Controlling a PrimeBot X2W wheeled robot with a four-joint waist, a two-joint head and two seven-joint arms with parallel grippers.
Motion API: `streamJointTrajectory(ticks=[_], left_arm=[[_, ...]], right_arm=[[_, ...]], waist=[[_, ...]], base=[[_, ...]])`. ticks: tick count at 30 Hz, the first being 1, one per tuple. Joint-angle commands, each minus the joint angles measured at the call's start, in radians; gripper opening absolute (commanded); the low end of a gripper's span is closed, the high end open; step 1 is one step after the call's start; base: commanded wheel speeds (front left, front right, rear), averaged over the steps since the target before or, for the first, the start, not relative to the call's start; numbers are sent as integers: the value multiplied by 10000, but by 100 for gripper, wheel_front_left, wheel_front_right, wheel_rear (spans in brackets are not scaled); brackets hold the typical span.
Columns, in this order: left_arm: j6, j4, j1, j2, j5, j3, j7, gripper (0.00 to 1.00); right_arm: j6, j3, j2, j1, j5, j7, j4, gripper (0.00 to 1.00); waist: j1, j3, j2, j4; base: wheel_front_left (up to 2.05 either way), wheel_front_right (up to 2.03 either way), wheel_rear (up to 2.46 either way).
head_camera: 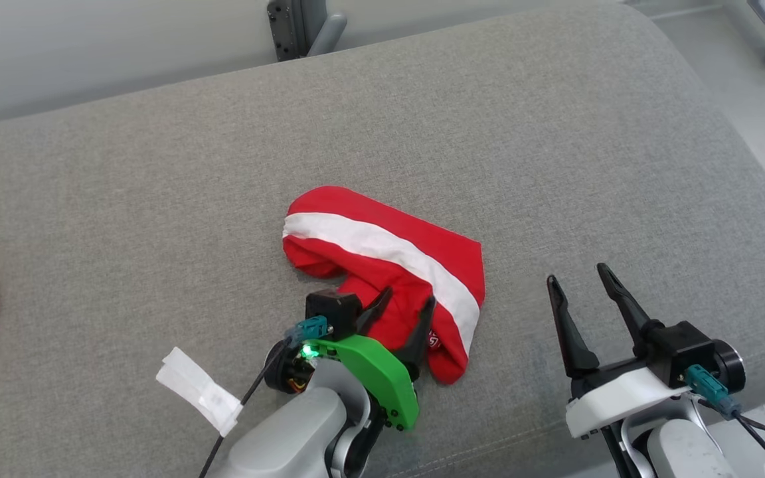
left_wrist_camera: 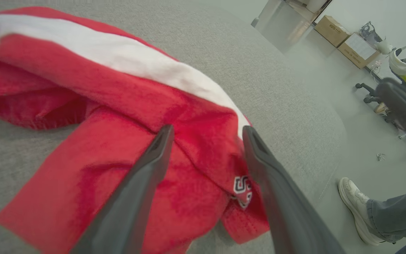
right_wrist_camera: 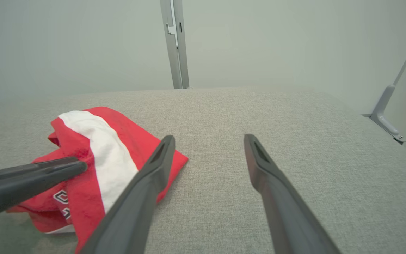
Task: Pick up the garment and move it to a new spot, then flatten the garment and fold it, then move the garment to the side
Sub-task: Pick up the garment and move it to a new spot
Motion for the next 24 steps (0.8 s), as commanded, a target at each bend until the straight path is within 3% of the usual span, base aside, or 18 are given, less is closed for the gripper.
streamJointTrajectory(ticks=[1, 5, 10, 16, 19, 24], left_arm=[[126, 7, 182, 234, 263, -60, -61, 100], [462, -576, 651, 938, 700, 105, -77, 100], [1395, -2641, 1910, 2014, 1960, 1768, -77, 100], [1743, -4225, 3676, 2679, 3335, 3370, -66, 100], [1298, -4948, 4697, 2891, 4194, 4438, -69, 100], [279, -5306, 5654, 2583, 4765, 6016, -68, 100]], right_arm=[[-14, -60, -66, 160, -92, -31, -89, 100], [-14, -539, -277, 343, -196, -31, -270, 100], [-14, -1054, -557, 611, -395, -31, -535, 100], [-14, -1472, -717, 992, -485, -31, -716, 100], [-14, -1699, -812, 1218, -540, -31, -689, 100], [-14, -1889, -782, 1414, -628, -31, -556, 100]], waist=[[0, -303, -1, 278], [0, -639, -1, 643], [0, -1053, -1, 1247], [0, -1451, -1, 1955], [0, -1634, -1, 2508], [0, -1812, -1, 2988]], base=[[0, 0, 0], [0, 0, 0], [0, 0, 0], [0, 0, 0], [0, 0, 0], [0, 0, 0]])
